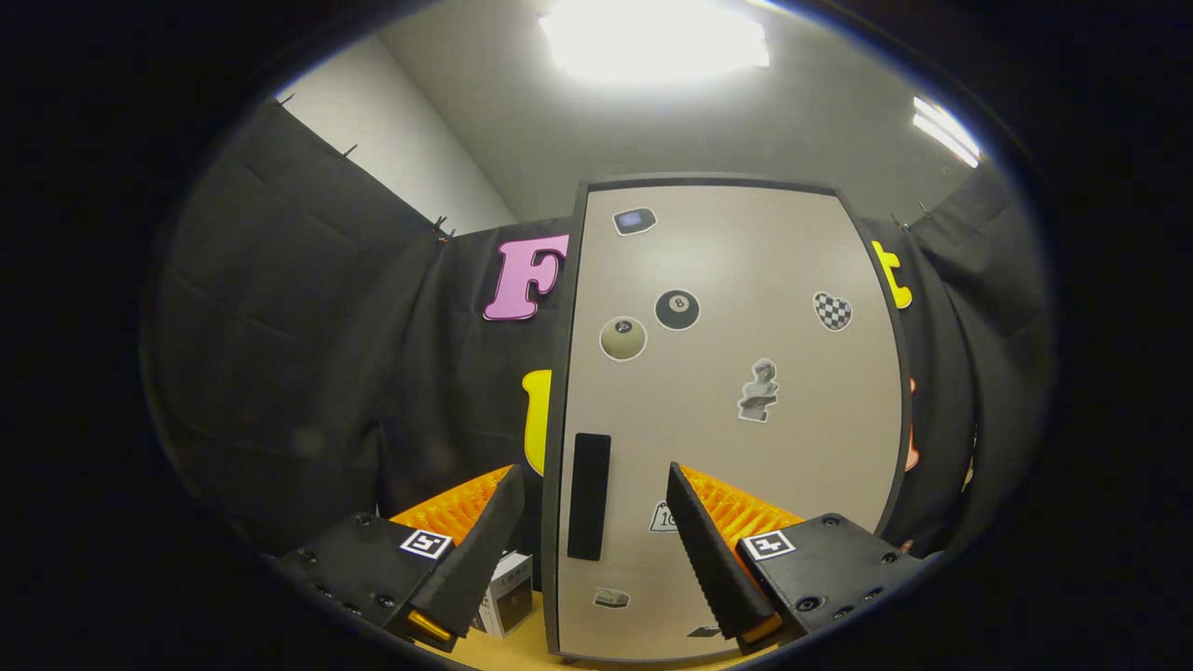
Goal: Open the shoe cabinet door, grab the shoes and put them into the shoe cabinet, then close the shoe cabinet door.
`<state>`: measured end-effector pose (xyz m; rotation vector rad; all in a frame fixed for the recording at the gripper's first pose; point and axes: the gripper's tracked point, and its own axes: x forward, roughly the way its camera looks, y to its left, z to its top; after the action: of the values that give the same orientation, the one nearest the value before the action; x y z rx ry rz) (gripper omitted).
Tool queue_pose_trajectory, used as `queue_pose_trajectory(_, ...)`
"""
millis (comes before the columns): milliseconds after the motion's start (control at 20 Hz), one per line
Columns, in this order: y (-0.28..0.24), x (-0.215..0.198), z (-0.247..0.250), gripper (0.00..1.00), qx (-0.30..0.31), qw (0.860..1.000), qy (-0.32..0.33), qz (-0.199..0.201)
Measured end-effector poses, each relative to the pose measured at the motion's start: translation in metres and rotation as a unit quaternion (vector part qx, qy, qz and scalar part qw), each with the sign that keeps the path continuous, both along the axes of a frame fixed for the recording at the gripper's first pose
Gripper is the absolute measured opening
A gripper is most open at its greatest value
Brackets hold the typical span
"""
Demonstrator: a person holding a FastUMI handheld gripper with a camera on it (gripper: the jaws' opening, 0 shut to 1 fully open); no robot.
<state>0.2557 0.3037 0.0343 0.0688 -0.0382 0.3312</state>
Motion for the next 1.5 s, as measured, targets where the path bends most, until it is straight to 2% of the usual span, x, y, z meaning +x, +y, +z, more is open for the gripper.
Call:
queue_pose_trajectory(250,0.016,0.04,-0.017,0.97,0.014,1.0,0.028,0.0)
queue_pose_trajectory(600,0.029,0.07,-0.043,0.96,-0.015,0.999,0.042,0.004)
queue_pose_trajectory(650,0.029,0.073,-0.046,0.92,-0.018,0.999,0.043,0.002)
queue_pose_trajectory(700,0.031,0.076,-0.048,0.83,-0.019,0.999,0.046,0.0)
queue_pose_trajectory(800,0.029,0.08,-0.05,0.76,-0.021,0.998,0.05,-0.013)
queue_pose_trajectory(850,0.035,0.08,-0.048,0.73,-0.017,0.999,0.044,-0.003)
queue_pose_trajectory(1000,0.039,0.079,-0.057,0.4,-0.026,0.998,0.06,-0.006)
queue_pose_trajectory(1050,0.039,0.08,-0.056,0.41,-0.024,0.998,0.059,-0.012)
queue_pose_trajectory(1200,0.04,0.082,-0.058,0.34,-0.013,0.997,0.072,-0.016)
queue_pose_trajectory(1250,0.039,0.081,-0.057,0.28,-0.012,0.997,0.074,-0.014)
queue_pose_trajectory(1300,0.041,0.083,-0.059,0.13,-0.014,0.997,0.075,-0.008)
queue_pose_trajectory(1400,0.039,0.079,-0.057,0.13,-0.003,0.996,0.086,0.003)
queue_pose_trajectory(1450,0.04,0.077,-0.057,0.09,0.001,0.996,0.092,0.007)
queue_pose_trajectory(1500,0.039,0.074,-0.058,0.09,-0.002,0.995,0.097,0.012)
